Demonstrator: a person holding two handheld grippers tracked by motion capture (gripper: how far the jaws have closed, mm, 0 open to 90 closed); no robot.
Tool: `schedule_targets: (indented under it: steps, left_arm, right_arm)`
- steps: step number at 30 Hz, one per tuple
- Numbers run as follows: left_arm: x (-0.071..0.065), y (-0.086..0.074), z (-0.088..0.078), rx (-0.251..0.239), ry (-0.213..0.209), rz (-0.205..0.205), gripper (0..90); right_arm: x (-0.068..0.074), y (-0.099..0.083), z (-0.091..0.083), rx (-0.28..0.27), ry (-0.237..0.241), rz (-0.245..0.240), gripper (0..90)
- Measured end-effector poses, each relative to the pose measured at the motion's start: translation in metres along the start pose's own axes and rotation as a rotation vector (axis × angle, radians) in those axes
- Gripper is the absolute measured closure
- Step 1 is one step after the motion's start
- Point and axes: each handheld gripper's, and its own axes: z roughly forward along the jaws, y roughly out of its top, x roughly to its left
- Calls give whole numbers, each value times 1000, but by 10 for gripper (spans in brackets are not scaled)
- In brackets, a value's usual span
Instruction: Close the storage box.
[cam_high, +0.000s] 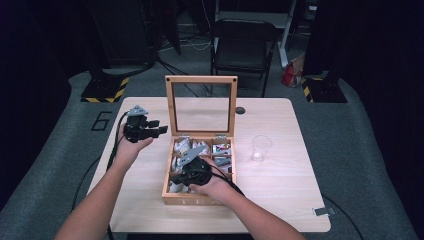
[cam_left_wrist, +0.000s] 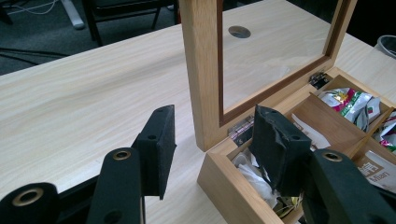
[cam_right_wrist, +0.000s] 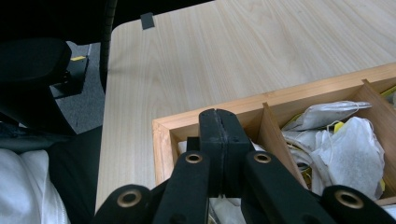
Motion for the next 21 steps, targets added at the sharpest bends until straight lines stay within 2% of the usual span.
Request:
schedule_targets:
  steps: [9,12,21]
  left_arm:
    - [1,0,-2,-4,7,-1,494]
    - [1,1,-3,-3,5,-2,494]
    - [1,3,-3,-1,7,3,495]
  right_arm:
    - [1,10,-17,-42,-6,-12,900]
    - [1,16,-30,-61,-15,-12,900]
    - [-2,24,-53,-90,-44,-16,900]
